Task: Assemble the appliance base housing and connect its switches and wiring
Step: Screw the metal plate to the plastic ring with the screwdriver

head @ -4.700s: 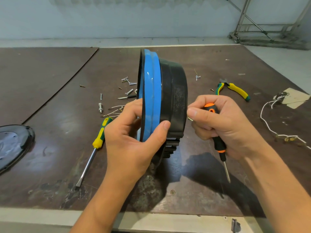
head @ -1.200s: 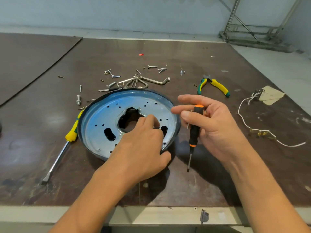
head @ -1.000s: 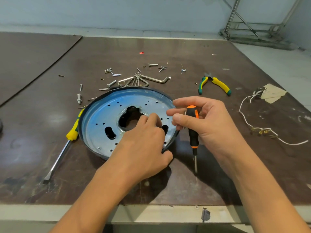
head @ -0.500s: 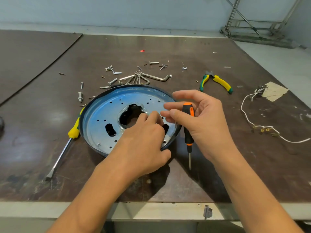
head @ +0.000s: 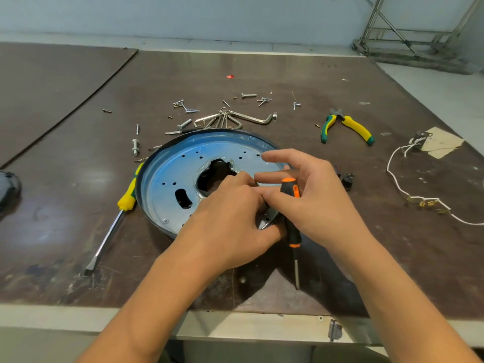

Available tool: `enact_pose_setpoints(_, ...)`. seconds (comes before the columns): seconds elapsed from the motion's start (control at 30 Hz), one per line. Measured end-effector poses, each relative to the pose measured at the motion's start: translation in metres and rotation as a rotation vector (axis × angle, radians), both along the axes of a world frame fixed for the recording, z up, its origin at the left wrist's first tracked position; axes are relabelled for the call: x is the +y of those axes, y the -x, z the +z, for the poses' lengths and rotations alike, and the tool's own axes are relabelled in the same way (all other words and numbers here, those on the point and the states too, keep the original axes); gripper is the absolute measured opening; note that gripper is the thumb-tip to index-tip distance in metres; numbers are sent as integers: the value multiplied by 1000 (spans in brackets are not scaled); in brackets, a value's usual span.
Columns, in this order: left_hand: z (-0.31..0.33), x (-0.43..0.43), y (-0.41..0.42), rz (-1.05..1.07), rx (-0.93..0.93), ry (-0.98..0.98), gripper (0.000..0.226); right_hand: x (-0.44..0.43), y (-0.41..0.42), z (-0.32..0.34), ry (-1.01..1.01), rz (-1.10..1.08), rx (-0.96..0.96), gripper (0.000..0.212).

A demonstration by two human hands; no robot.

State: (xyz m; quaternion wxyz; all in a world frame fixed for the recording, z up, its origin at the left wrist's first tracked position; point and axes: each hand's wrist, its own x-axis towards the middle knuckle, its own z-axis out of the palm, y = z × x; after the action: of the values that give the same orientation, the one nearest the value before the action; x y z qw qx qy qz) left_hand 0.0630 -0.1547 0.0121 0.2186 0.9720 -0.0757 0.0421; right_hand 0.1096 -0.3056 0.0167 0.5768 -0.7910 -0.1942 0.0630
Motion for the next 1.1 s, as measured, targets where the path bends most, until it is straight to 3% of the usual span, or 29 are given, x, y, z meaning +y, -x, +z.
enact_pose_setpoints(0.13,-1,2,1,-12,-8,6,27,1,0,1,162,-14,-72,54)
enact_pose_setpoints(0.3,-1,4,0,-34,34,49,41,-6,-3,4,268,4,-104,58)
enact_pose_setpoints(0.47,6,12,-2,-45,94,320,25,-6,-3,5,124,-18,-49,58)
enact_pose_setpoints(0.9,-1,2,-2,68,-8,147,10,2,-1,1,154,-54,-144,43)
enact_pose_setpoints(1.1,-1,3,0,92,-55,197,6,-14,-13,12,-74,-153,-244,20)
